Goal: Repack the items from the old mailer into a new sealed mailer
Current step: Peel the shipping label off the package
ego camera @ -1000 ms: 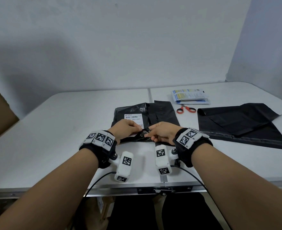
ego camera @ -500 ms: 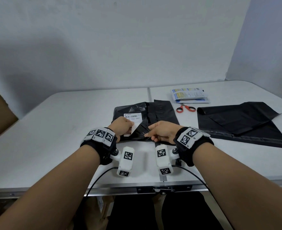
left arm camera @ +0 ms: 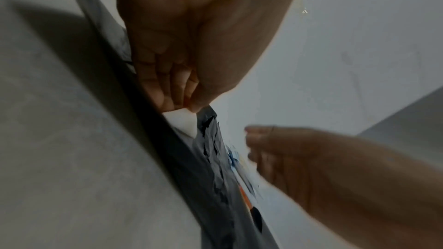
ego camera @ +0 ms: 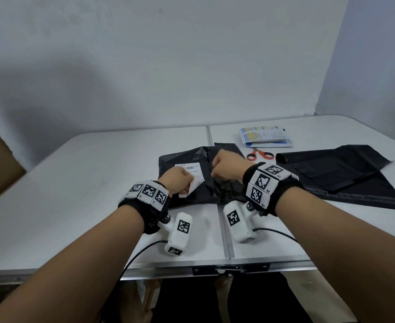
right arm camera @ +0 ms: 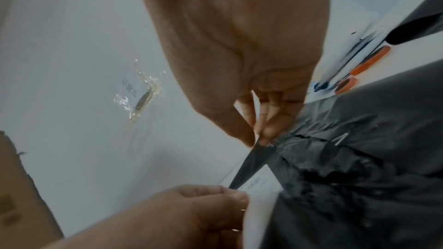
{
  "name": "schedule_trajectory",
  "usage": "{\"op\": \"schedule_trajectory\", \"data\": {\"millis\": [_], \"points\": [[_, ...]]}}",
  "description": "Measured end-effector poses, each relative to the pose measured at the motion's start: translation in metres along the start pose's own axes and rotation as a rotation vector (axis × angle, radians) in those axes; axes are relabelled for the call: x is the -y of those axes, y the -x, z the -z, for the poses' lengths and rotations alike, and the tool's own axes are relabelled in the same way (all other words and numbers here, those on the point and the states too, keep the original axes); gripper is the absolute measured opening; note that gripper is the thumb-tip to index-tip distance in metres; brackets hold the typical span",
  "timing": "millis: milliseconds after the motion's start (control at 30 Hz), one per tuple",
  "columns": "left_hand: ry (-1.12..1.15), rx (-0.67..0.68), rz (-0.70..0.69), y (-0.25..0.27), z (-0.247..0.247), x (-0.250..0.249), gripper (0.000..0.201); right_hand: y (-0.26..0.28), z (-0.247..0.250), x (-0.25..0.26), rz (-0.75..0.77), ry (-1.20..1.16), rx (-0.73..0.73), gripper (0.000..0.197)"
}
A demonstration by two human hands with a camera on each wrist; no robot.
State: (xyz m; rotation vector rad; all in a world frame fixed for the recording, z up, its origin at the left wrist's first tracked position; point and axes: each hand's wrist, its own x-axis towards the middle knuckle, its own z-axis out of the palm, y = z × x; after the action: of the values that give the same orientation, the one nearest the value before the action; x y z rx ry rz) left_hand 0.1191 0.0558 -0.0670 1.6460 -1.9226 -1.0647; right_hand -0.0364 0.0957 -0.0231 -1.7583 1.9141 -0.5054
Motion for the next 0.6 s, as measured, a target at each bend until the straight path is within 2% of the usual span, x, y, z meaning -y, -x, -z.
{"op": "schedule_trajectory", "data": {"millis": [33, 67, 167, 233, 300, 467, 600], "points": [[-0.053, 0.000, -0.017, -0.001, -0.002, -0.001, 0.029, -0.002, 0.001, 0.002, 0.010, -0.132, -0.048, 0.008], [-0.100, -0.001, -0.031, -0.001, -0.003, -0.002, 0.030, -0.003, 0.000, 0.003, -0.003, -0.313, -0.009, 0.013], [-0.224, -0.012, -0.063, 0.001, -0.006, -0.003, 0.027, 0.001, -0.019, 0.003, -0.141, -0.711, 0.282, 0.019], [-0.288, -0.016, -0.084, 0.003, -0.004, -0.004, 0.029, 0.004, -0.031, -0.003, -0.200, -0.764, 0.345, 0.023], [-0.303, 0.019, -0.098, 0.002, 0.000, -0.002, 0.037, 0.007, -0.036, -0.009, -0.211, -0.786, 0.334, 0.028], [-0.242, 0.116, -0.096, 0.007, 0.008, 0.000, 0.042, 0.004, -0.039, -0.015, -0.185, -0.818, 0.344, 0.031], [-0.320, 0.131, -0.102, 0.012, 0.013, 0.003, 0.043, 0.003, -0.041, -0.019, -0.162, -0.869, 0.378, 0.032]]}}
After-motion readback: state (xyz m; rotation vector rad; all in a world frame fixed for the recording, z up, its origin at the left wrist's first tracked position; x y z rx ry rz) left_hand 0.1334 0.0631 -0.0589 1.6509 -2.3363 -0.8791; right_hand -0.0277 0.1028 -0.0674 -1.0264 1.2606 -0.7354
